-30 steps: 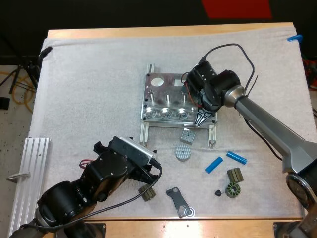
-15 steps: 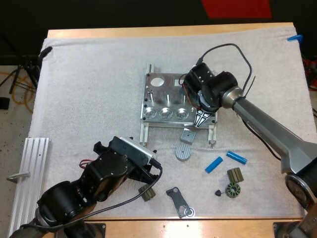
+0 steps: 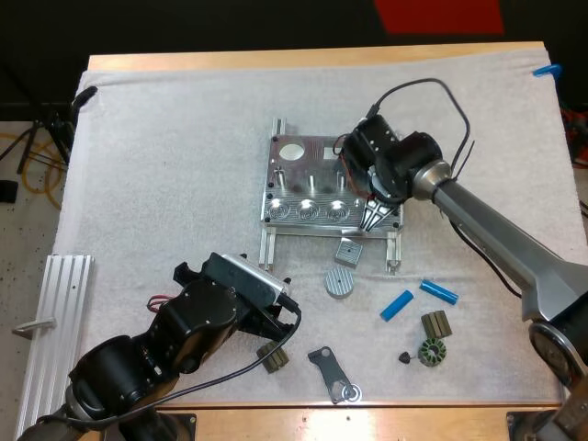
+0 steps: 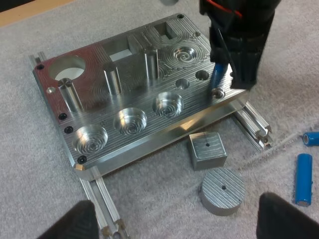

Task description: Load cells from right to left

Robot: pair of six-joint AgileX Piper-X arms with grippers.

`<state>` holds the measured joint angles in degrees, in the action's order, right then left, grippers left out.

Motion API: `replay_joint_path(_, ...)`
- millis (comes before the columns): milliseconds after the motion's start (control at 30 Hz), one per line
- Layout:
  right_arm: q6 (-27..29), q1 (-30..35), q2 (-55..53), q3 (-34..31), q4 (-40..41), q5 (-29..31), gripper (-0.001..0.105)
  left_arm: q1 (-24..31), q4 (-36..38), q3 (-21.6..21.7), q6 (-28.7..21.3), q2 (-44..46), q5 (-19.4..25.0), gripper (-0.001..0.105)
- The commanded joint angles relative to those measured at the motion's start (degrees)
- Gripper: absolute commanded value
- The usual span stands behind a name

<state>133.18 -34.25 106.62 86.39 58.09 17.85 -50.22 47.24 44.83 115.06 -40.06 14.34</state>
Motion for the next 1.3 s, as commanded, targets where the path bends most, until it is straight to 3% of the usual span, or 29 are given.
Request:
replay_joint_path(0, -0.4, 0.9, -0.7, 0.1, -1.8, 2.7, 0.040, -0.3, 0.1, 0.4, 0.4, 0.2, 0.0, 0.065)
replay_joint_path(400, -2.6, 0.9, -3.8, 0.1, -2.8, -1.1, 0.042, -0.3, 0.1, 0.4, 0.4, 0.2, 0.0, 0.065)
replay_joint_path(1133, -4.1, 4.3, -6.1, 0.1, -4.3, 2.5, 0.042, -0.3, 0.1, 0.4, 0.4, 0.2, 0.0, 0.065)
replay_joint_path(1267, -5.7, 4.8, -5.8, 0.1, -3.9, -1.2, 0.042, -0.3, 0.1, 0.4, 0.4, 0.2, 0.0, 0.065)
